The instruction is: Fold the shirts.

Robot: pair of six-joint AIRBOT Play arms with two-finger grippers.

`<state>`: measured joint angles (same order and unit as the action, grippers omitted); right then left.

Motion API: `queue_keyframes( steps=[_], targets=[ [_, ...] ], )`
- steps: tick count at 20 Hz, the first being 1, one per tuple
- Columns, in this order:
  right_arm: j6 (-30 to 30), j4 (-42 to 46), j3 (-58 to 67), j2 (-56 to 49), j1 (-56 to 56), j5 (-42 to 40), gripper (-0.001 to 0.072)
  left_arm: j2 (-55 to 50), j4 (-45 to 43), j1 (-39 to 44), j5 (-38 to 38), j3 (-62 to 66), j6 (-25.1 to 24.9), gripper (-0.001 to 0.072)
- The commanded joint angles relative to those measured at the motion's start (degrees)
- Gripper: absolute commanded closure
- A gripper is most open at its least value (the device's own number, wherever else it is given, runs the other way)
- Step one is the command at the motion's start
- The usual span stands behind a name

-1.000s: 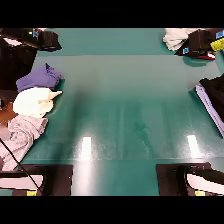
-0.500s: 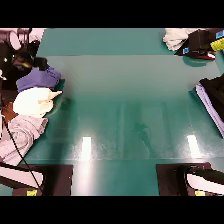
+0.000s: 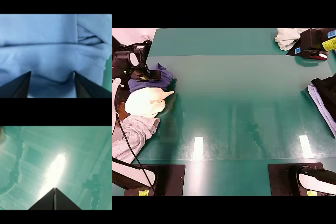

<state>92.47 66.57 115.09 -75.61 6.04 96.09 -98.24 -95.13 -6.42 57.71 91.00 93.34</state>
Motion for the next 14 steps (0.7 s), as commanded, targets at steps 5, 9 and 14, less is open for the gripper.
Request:
queue_keyframes(
  steps=[5, 9, 14],
  targets=[
    [0.52, -0.02, 0.02, 0.0, 0.02, -0.96, 0.0695, -0.61, 10.08, -0.22, 3.1, 4.57, -2.89, 0.0681],
    [0.52, 0.0, 0.04, 1.9, -0.85, -7.04, 0.0695, 1.31, 29.81, -0.22, 13.44, 21.97, -12.63, 0.0681],
    [0.5, 0.0, 0.04, 6.93, -5.75, -14.05, 0.0695, 13.55, 60.83, 0.98, 16.76, 30.14, -22.71, 0.0681]
  ],
)
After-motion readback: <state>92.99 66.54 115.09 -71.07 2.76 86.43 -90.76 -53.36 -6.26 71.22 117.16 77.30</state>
